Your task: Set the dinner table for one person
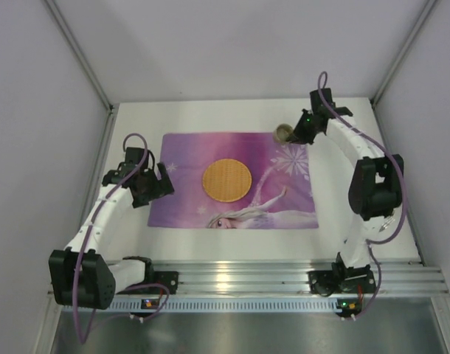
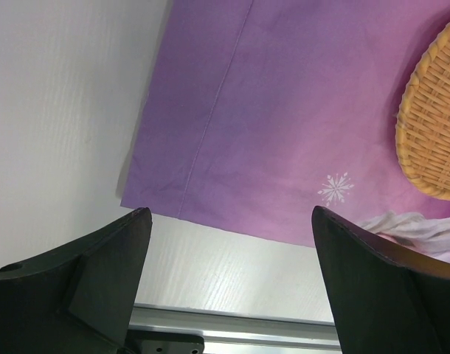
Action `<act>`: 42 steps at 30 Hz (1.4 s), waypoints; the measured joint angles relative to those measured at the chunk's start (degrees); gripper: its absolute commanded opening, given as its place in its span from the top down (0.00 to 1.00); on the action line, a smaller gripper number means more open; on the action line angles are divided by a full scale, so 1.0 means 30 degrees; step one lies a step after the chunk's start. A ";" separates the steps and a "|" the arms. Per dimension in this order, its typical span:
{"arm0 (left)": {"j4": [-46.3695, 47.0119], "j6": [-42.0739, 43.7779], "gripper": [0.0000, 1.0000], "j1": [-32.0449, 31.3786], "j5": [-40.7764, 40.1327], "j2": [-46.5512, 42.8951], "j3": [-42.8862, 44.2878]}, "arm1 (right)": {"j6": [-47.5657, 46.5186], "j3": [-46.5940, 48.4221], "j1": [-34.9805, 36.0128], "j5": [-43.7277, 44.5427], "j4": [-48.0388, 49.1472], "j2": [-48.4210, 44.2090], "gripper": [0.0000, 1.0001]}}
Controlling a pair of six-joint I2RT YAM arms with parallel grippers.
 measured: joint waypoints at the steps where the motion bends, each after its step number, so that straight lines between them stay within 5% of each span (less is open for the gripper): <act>1: 0.0000 -0.0022 0.05 -0.0015 -0.0073 -0.0022 0.0000 | 0.0080 0.0685 0.0430 -0.0080 0.0036 0.0845 1.00; 9: 0.0007 -0.0138 0.04 -0.0022 -0.0525 -0.0568 0.0000 | 0.0393 0.6339 0.1865 0.0138 -0.0940 0.8422 1.00; 14: 0.0000 -0.0197 0.04 -0.0022 -0.0663 -0.0590 -0.0007 | 0.0590 0.8743 0.2113 0.1428 -0.2404 0.9777 0.97; 15: 0.0000 -0.0197 0.04 -0.0022 -0.0670 -0.0590 -0.0007 | 0.0597 0.9005 0.2186 0.1778 -0.2696 0.9806 0.94; 17: 0.0000 -0.0197 0.04 -0.0022 -0.0663 -0.0590 -0.0007 | 0.0707 0.9260 0.2302 0.2215 -0.3177 0.9806 0.59; 19: 0.0000 -0.0197 0.04 -0.0022 -0.0656 -0.0590 -0.0007 | 0.0597 0.9362 0.2412 0.2448 -0.3534 0.9814 0.47; 22: 0.0000 -0.0197 0.04 -0.0022 -0.0590 -0.0568 -0.0007 | 0.0226 0.9449 0.2623 0.2827 -0.3978 0.9806 0.34; 28: 0.0007 -0.0182 0.04 -0.0022 -0.0284 -0.0138 -0.0007 | -0.0495 0.9413 0.2739 0.3133 -0.4605 0.9224 0.27; 34: 0.0022 -0.0168 0.04 -0.0022 -0.0073 -0.0087 -0.0022 | -0.1348 0.3439 0.1115 0.3570 -0.4080 0.2769 0.27; 42: 0.0109 -0.0095 0.04 -0.0066 0.0211 -0.0087 -0.0080 | -0.1756 -0.7045 -0.6455 0.5195 -0.3614 -0.5938 0.32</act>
